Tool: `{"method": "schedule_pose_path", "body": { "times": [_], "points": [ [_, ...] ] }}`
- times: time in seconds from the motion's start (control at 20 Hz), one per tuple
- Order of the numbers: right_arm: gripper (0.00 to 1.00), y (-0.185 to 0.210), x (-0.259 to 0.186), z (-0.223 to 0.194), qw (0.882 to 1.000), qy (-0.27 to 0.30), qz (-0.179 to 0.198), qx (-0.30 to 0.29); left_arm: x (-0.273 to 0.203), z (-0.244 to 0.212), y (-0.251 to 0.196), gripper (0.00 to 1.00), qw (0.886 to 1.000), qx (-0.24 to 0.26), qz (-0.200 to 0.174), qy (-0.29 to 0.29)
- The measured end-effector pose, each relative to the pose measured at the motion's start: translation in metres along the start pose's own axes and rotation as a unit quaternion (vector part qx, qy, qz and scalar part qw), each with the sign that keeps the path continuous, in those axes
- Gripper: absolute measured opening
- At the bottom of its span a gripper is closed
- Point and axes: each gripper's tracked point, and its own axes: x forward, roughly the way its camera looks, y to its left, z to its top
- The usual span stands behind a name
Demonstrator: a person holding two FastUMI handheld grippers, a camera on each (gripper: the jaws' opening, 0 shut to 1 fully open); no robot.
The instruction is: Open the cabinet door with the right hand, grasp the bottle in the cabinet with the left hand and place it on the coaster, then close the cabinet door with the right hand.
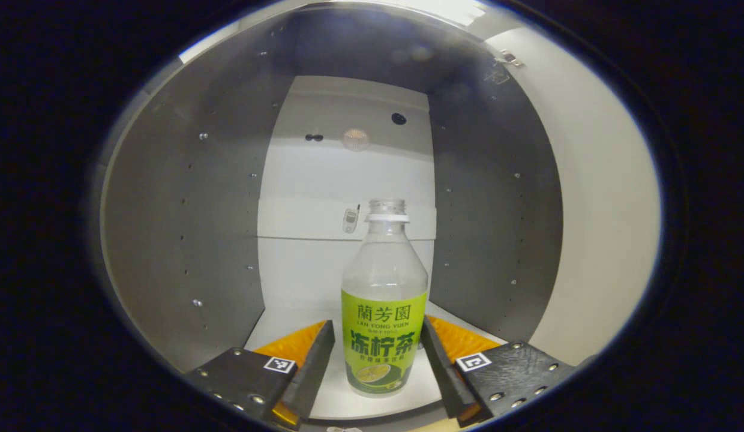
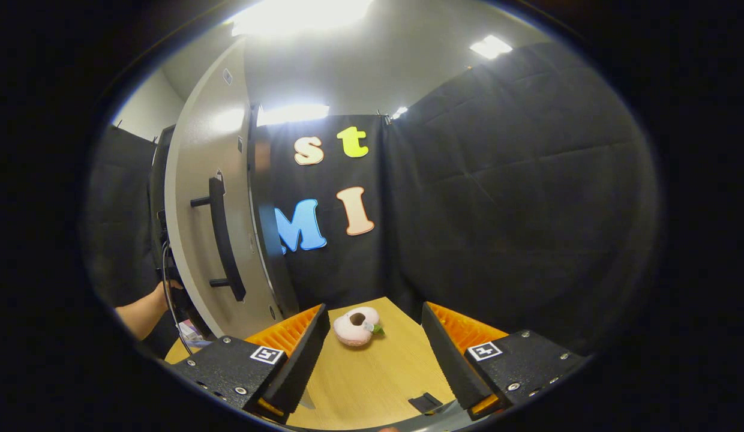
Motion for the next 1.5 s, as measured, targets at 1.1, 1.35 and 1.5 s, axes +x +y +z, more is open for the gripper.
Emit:
{"method": "schedule_pose_path", "body": {
  "times": [1.1,1.35,1.5],
  "points": [
    [0.95,0.011,0.007,0.002,0.993,0.004,0.117,-0.003,-0.194,0.021,0.013,0.63,0.999,0.003,0.037,-0.039],
    [0.95,0.008,0.009,-0.004,0.989,0.012,0.144,-0.002,-0.248,-0.003,0.016,0.68,0.997,0.004,0.063,-0.033],
    [0.95,0.007,0.011,-0.004,0.987,0.012,0.158,-0.006,-0.271,-0.018,0.018,0.68,0.997,-0.004,0.075,-0.026]
  ]
}}
